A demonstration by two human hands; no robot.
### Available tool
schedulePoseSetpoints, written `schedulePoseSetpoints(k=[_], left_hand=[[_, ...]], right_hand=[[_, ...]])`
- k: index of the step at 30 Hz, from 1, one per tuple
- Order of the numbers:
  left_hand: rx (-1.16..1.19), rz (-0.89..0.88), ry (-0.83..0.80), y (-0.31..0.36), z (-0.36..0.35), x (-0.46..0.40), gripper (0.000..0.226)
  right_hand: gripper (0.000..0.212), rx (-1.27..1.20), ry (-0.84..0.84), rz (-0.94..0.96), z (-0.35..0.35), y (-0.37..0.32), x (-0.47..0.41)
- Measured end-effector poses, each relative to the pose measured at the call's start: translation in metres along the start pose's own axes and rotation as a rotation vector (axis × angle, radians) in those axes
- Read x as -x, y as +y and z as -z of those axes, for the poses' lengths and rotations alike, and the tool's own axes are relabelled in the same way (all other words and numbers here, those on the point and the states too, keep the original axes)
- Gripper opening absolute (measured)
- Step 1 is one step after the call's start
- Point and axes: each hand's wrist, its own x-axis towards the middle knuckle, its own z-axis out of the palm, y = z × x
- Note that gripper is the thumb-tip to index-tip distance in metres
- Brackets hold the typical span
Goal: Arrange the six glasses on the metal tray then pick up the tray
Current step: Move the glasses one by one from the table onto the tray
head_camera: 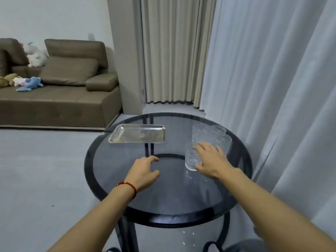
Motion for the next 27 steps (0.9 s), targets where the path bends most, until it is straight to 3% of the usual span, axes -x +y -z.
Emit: schedulePoseSetpoints(k=[4,8,12,20,27], left_hand=[[-0.018,0.088,0.051,-0.029,-0.009,-0.024,0.058],[-0.056,0.139,0.042,-0.053,-0.019,-0.061,0.052],[-0.271,0.139,0.051,-0.076,-0.031,-0.089,0.055],[-0.296,0.106,0.192,-0.097,-0.043,-0.128,0.062],[-0.272,0.117,0.221,-0.105,-0.055,-0.17,0.066]], right_hand=[[0.088,0.151,-0.173,0.0,-0.005,0.006,-0.042],[0.088,0.153,-0.19,0.069,-0.006,0.015,-0.074],[0.085,0.076,-0.197,0.114,0.007,0.005,-0.093],[0.095,-0.352,0.015,0.093,0.018,-0.041,-0.194],[0.076,-0.361,0.184,0.017,-0.023,-0.07,-0.288]])
